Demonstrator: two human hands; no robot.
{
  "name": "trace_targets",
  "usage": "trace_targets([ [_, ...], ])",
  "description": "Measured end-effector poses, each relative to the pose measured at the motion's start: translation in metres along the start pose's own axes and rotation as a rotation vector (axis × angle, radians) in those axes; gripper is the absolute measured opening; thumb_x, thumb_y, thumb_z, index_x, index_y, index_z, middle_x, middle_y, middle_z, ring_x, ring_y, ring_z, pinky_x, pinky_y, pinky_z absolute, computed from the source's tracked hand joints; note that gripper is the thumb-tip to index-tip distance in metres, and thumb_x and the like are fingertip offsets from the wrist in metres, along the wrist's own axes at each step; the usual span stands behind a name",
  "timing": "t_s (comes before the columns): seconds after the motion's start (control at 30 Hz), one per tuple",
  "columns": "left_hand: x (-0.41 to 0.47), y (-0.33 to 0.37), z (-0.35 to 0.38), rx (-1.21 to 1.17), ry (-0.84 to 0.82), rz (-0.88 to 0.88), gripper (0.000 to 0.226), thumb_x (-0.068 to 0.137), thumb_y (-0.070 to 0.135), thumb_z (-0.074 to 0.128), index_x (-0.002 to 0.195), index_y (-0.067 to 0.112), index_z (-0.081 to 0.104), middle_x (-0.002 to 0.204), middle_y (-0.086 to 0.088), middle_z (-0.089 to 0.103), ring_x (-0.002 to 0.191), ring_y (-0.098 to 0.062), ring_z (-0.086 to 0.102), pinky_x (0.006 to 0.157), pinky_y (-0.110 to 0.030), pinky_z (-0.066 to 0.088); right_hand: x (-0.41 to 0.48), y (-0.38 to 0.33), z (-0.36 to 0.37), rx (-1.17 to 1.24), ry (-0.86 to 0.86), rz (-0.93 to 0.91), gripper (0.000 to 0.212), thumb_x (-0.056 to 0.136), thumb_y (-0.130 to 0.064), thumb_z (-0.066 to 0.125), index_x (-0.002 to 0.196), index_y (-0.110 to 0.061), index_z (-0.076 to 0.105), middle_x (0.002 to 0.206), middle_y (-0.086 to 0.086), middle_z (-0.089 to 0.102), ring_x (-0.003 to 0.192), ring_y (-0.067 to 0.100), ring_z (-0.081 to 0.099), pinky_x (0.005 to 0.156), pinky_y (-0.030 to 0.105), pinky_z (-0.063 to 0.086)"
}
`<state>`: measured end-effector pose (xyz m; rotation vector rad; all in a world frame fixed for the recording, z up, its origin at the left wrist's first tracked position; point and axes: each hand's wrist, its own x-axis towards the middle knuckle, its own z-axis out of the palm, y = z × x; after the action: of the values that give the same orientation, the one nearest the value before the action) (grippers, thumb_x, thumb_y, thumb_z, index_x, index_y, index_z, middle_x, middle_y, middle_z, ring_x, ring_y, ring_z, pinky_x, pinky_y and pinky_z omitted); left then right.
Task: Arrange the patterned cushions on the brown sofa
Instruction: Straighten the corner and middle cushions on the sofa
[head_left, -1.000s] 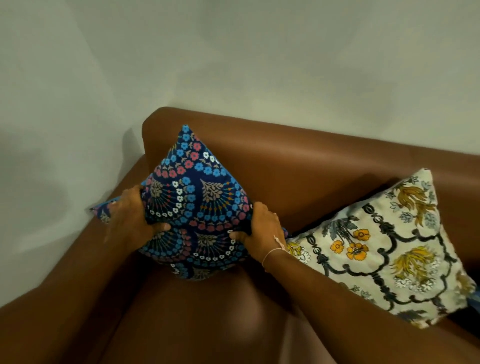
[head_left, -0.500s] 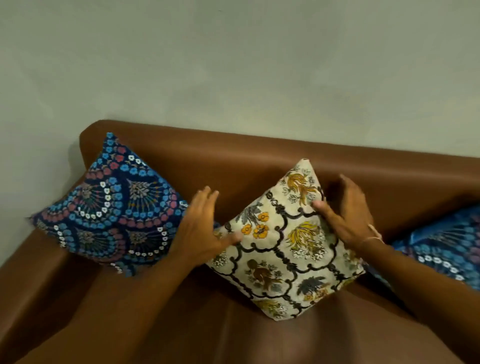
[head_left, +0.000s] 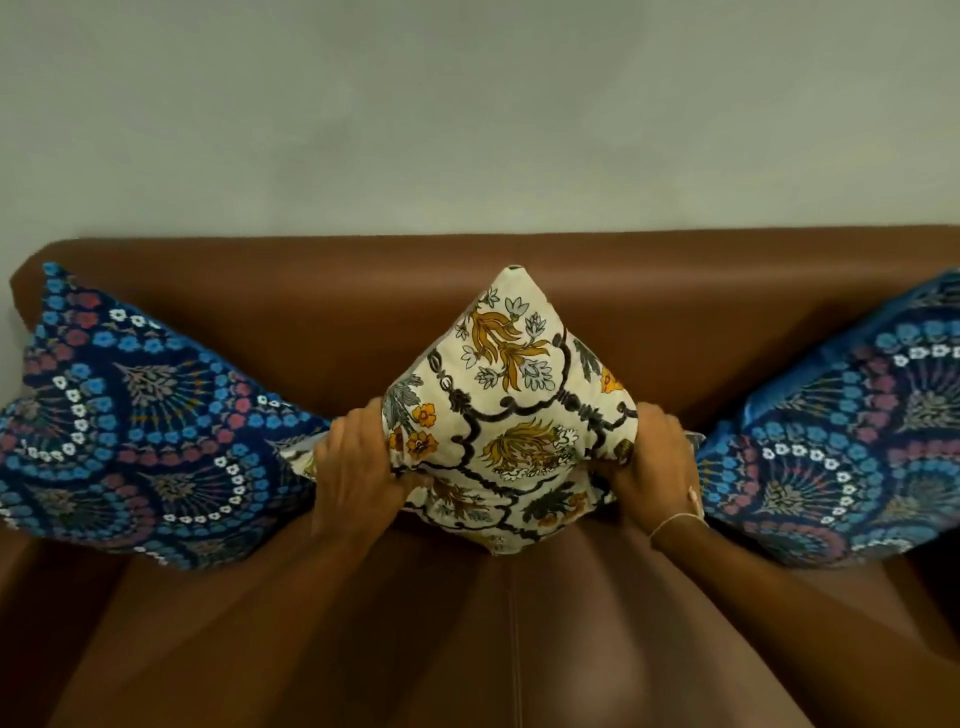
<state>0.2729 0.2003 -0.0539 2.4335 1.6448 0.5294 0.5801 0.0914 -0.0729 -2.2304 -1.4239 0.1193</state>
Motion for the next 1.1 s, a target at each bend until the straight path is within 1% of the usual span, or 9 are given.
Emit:
trace_targets([
  [0.17,0.018,-0.006,0.002,0.011,-0.220,-0.019,0.134,0.041,0.062,0.090,0.147,0.009,0.028,0.137,-0.011,0.051,0.128,-0.032,0.046,0.105,-0.051,0.042,0.009,-0.009,0.003,0.111,-0.191,0.034,0.087,0.052,-0.036,0.089,0.125,-0.015,0.048,0.118,0.010,0.059,0.108,0.035,0.056,0.090,0.047,0.050],
  [0.27,0.017,-0.009,0.002,0.029,-0.255,0.017,0.143,0.044,0.066,0.087,0.153,0.010,0.014,0.156,-0.015,0.033,0.145,-0.035,0.031,0.117,-0.058,0.027,0.011,-0.007,0.003,0.100,-0.221,-0.023,0.099,0.055,-0.021,0.081,0.143,-0.011,0.035,0.137,0.013,0.050,0.128,0.037,0.044,0.110,0.048,0.034],
  [0.37,0.003,-0.005,-0.005,0.007,-0.128,0.126,0.137,0.055,0.064,0.074,0.156,0.016,-0.005,0.167,-0.012,-0.002,0.154,-0.033,-0.002,0.122,-0.060,0.010,0.006,0.004,-0.009,0.137,-0.266,0.034,0.117,0.059,-0.011,0.074,0.153,-0.011,0.004,0.160,0.015,0.015,0.147,0.035,0.009,0.120,0.051,0.005],
  [0.43,-0.008,0.014,-0.011,-0.046,0.042,0.228,0.122,0.063,0.056,0.065,0.157,0.014,0.001,0.168,-0.011,-0.005,0.155,-0.031,-0.005,0.122,-0.059,0.009,0.002,0.016,-0.026,0.199,-0.194,-0.005,0.116,0.062,-0.012,0.071,0.154,-0.012,0.000,0.162,0.014,0.007,0.149,0.031,0.000,0.120,0.051,0.000],
  [0.6,-0.011,0.136,-0.004,-0.197,0.202,0.526,0.100,0.073,0.044,0.067,0.153,0.006,0.020,0.167,-0.014,0.009,0.154,-0.037,0.005,0.124,-0.056,0.007,0.009,0.081,-0.099,0.166,0.198,-0.118,0.091,0.075,-0.006,0.060,0.152,-0.009,0.012,0.160,0.015,0.016,0.150,0.030,0.006,0.119,0.055,0.012],
  [0.7,-0.004,0.226,0.022,-0.207,0.151,0.589,0.097,0.076,0.046,0.067,0.154,0.008,0.022,0.166,-0.014,0.014,0.154,-0.036,0.006,0.123,-0.056,0.011,0.025,0.155,-0.153,0.089,0.319,-0.082,0.083,0.087,-0.036,0.058,0.151,-0.005,0.016,0.160,0.019,0.017,0.149,0.033,0.008,0.120,0.052,0.011],
  [0.8,0.003,0.291,0.059,-0.267,-0.017,0.489,0.102,0.076,0.058,0.065,0.156,0.015,0.017,0.166,-0.008,0.016,0.155,-0.027,0.006,0.124,-0.048,0.015,0.037,0.229,-0.200,0.075,0.206,0.066,0.106,0.077,-0.064,0.065,0.151,-0.006,0.017,0.159,0.020,0.019,0.148,0.035,0.012,0.119,0.052,0.013],
  [0.93,0.010,0.343,0.110,-0.265,-0.395,0.292,0.127,0.063,0.080,0.065,0.157,0.021,0.003,0.167,-0.001,0.012,0.154,-0.023,0.002,0.121,-0.051,0.023,0.036,0.315,-0.232,0.027,-0.223,0.238,0.145,0.040,-0.070,0.084,0.153,-0.011,0.013,0.155,0.017,0.031,0.141,0.036,0.031,0.114,0.052,0.028],
  [1.1,0.008,0.374,0.148,-0.335,-0.529,0.078,0.132,0.049,0.064,0.088,0.151,0.021,0.018,0.156,-0.004,0.037,0.146,-0.030,0.031,0.112,-0.053,0.035,0.033,0.354,-0.213,-0.106,-0.304,0.193,0.131,0.035,-0.048,0.094,0.144,-0.020,0.028,0.136,0.009,0.055,0.121,0.036,0.053,0.100,0.049,0.045],
])
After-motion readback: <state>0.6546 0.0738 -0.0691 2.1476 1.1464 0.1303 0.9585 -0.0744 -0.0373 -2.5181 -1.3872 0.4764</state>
